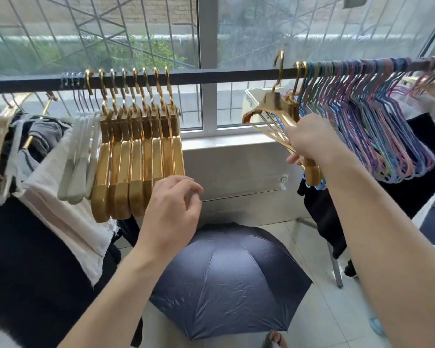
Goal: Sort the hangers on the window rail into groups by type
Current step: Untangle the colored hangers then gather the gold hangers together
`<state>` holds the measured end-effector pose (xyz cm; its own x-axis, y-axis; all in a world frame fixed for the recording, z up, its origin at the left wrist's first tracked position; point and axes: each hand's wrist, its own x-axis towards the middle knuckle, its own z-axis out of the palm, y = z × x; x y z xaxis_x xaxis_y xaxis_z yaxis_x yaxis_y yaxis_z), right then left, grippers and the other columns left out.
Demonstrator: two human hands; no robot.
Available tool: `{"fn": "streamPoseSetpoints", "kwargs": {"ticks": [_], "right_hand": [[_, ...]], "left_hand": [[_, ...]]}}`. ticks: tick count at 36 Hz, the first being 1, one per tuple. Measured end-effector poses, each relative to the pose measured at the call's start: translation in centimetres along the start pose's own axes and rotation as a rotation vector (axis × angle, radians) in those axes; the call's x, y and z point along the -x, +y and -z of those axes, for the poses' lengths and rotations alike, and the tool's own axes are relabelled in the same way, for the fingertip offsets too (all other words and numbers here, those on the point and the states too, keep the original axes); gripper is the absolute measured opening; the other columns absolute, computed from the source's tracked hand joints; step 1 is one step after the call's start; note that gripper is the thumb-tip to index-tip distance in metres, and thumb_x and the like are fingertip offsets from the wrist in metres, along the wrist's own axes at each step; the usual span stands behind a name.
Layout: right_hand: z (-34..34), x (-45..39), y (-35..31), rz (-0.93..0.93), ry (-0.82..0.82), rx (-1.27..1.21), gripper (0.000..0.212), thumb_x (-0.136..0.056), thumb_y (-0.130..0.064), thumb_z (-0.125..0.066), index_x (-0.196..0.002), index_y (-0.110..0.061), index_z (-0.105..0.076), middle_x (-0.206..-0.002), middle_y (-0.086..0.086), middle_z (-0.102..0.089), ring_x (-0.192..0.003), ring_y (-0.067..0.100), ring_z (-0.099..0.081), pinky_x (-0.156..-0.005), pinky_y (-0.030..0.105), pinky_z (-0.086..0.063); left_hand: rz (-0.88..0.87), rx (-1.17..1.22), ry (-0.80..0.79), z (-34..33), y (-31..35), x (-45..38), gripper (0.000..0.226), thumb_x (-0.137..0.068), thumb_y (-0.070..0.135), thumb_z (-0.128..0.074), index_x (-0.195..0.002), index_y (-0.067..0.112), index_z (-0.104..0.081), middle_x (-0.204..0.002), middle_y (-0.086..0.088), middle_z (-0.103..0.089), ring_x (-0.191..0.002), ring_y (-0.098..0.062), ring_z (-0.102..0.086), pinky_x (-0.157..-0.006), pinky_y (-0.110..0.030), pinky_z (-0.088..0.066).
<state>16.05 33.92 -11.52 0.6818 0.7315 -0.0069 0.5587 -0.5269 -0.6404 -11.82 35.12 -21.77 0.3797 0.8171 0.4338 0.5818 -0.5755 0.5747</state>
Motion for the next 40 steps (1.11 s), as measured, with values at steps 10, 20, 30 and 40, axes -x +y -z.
{"fn": "streamPoseSetpoints", "kwargs": {"ticks": [10,20,30,40], "right_hand": [[-1.6,-0.8,2.2,0.056,0.123,0.211,0.036,-0.102,-0.018,-0.041,-0.138,-0.019,-0.042,-0.102,0.016,-0.064,-0.053,0.024,-0.072,-0.04,0.025,-0.051],[-3.5,-0.9,4.5,0.255,0.19,0.438,0.048,-0.095,-0.006,-0.034,-0.14,-0.021,-0.044,-0.115,0.015,-0.053,-0.083,0.036,-0.051,-0.067,0.042,-0.04],[-4.4,0.0,3.8,0.199,0.176,0.348,0.054,-0.1,-0.006,-0.037,-0.152,-0.02,-0.032,-0.126,0.024,-0.042,-0.101,0.044,-0.053,-0.084,0.048,-0.046],[-3.6,1.3,3.8,0.204,0.317,0.457,0.033,-0.097,-0.023,-0.047,-0.126,-0.008,-0.053,-0.133,0.02,-0.042,-0.12,0.039,-0.044,-0.096,0.051,-0.045]], "left_hand": [[0.049,0.038,0.072,-0.1,-0.4,0.4,0.017,-0.098,0.01,-0.064,-0.105,0.018,-0.076,-0.116,0.006,-0.061,-0.122,-0.011,-0.046,-0.101,-0.015,-0.033],[0.051,0.085,0.05,-0.8,0.2,0.3,0.017,-0.097,0.011,-0.064,-0.102,0.022,-0.076,-0.116,0.009,-0.06,-0.122,-0.008,-0.045,-0.102,-0.007,-0.029],[0.072,0.124,0.046,-0.9,0.1,0.3,0.017,-0.098,0.011,-0.064,-0.1,0.023,-0.076,-0.117,0.009,-0.059,-0.124,-0.01,-0.045,-0.107,-0.024,-0.035],[0.088,0.125,0.06,-0.2,-0.2,0.9,0.017,-0.098,0.011,-0.065,-0.101,0.023,-0.076,-0.117,0.009,-0.06,-0.124,-0.01,-0.046,-0.108,-0.03,-0.04]]}}
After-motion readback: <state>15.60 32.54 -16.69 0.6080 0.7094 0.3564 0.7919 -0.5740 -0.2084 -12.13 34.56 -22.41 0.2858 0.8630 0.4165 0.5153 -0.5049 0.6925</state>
